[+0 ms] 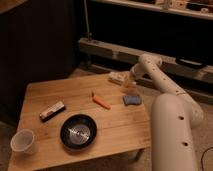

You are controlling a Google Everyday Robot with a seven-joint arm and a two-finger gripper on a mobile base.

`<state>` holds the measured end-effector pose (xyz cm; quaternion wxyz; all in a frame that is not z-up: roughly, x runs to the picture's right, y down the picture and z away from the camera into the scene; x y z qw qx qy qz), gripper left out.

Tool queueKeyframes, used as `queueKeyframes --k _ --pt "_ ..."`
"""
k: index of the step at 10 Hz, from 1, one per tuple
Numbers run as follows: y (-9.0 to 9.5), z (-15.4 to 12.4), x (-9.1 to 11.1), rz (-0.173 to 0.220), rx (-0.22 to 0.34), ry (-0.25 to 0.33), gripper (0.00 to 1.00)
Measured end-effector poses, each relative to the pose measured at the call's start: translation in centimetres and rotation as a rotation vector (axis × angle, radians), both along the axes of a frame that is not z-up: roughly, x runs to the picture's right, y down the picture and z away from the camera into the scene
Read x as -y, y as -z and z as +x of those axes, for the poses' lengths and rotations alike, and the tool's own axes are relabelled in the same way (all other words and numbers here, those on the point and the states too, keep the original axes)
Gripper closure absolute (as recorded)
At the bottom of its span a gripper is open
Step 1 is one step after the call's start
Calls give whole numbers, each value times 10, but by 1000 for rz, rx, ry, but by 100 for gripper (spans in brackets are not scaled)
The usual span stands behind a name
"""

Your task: Place the bottle in the ceramic bowl

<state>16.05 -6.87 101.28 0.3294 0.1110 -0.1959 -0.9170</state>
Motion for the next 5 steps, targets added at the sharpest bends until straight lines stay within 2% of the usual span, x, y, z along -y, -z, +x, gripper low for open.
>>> queueKeyframes --k 2,3,5 --pt "-2 -11 -11 -27 23 19 21" --pt "-3 -15 -14 -39 26 27 29" --pt "-1 -21 -18 -78 53 3 51"
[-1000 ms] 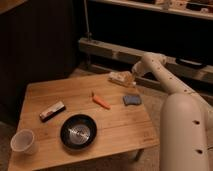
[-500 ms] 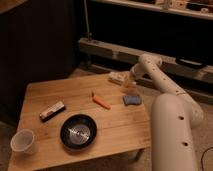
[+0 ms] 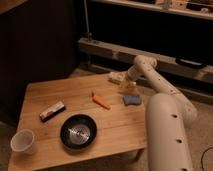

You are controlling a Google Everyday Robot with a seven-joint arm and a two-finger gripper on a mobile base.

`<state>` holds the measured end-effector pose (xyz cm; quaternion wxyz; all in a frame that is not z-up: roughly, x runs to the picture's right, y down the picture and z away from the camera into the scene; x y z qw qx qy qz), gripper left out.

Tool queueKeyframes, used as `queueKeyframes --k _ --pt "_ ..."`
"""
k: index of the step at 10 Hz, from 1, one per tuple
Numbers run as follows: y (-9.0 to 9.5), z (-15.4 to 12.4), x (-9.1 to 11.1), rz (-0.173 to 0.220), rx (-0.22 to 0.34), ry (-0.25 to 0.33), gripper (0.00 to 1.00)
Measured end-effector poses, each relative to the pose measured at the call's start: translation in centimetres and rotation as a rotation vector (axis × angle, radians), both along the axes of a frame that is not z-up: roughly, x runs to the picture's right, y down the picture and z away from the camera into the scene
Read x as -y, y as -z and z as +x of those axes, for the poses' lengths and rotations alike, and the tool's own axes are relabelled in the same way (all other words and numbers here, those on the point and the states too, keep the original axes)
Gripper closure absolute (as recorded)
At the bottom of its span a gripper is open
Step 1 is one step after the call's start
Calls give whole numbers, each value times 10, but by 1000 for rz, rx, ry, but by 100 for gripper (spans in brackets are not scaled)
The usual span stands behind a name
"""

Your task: Place the bottle in the ceramic bowl

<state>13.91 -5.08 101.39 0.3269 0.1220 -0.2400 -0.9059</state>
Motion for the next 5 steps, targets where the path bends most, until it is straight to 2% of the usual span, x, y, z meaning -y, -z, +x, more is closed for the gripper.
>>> queueKeyframes --k 3,4,5 --pt "17 -21 -2 -32 44 16 85" --pt "23 -28 -6 -42 52 28 95" --pt "33 -37 -7 -49 63 43 100"
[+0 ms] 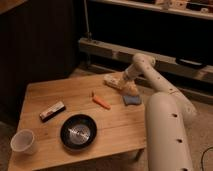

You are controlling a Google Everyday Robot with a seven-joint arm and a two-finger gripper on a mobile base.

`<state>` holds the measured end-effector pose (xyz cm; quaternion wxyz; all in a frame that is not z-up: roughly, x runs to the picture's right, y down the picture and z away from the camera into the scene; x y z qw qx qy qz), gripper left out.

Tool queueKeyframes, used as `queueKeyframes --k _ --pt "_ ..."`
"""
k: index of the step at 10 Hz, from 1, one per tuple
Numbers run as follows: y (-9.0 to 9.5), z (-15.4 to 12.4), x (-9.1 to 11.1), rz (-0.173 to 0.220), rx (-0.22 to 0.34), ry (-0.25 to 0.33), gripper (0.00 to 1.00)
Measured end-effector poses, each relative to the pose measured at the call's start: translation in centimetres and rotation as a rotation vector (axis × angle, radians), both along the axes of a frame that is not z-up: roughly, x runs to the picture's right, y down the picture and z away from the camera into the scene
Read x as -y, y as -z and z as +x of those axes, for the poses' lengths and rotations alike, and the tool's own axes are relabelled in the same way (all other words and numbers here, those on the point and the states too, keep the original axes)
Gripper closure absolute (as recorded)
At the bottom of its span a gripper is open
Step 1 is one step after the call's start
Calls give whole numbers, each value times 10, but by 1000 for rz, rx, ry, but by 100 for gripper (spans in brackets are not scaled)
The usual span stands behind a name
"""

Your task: Place the bottle in the ceramic bowl

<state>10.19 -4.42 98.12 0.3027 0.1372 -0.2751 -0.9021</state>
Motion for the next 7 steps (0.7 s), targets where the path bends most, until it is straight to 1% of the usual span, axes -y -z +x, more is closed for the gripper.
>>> queueKeyframes --k 1,2,3,4,5,6,7 --pt "9 -6 1 -4 23 5 100" --pt "22 -12 5 -3 56 21 100" --pt "42 -20 9 -3 103 53 100" --pt "74 -31 11 -5 158 104 100" --pt "93 -36 7 -12 188 138 100" --pt "131 -49 -8 -30 249 199 100" --pt "156 -59 -22 -47 287 243 100"
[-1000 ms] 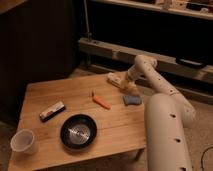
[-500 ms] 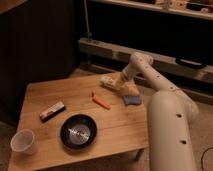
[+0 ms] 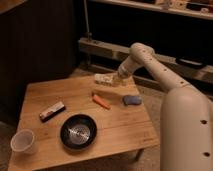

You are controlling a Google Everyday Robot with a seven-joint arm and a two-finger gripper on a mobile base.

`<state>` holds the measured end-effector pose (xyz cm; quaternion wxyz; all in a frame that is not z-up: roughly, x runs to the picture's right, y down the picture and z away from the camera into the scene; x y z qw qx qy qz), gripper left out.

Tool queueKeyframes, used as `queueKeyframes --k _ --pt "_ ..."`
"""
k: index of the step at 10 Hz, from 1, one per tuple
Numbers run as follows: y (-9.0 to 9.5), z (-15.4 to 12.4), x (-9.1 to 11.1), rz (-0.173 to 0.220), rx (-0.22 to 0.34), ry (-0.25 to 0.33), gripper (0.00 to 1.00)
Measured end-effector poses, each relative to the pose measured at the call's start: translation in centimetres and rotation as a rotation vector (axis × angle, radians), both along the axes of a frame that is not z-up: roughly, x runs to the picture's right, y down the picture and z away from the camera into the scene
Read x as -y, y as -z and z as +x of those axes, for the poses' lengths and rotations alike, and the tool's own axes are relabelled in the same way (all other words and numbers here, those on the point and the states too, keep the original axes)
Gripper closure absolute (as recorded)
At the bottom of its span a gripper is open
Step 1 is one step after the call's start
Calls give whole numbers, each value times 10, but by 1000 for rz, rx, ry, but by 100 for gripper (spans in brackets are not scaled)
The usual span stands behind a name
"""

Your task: Place the bottle in the ceramic bowl

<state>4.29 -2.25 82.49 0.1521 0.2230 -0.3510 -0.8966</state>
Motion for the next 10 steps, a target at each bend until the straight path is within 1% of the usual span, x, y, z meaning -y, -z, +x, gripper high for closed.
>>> queueKeyframes --k 1,2,4,5,6,7,8,9,10 --pt "22 -9 -15 -12 28 39 100" --pt "48 -16 -32 -20 53 76 100" --pt "94 -34 -61 -30 100 128 100" --pt "116 -42 -77 -35 119 154 100" --pt "131 -48 -90 -40 130 175 100" --pt "141 -55 -101 -39 136 196 100" --pt "147 -62 -111 -37 133 219 100" --pt "143 -69 -118 -30 121 234 100" --pt "134 -77 -127 -21 107 251 100"
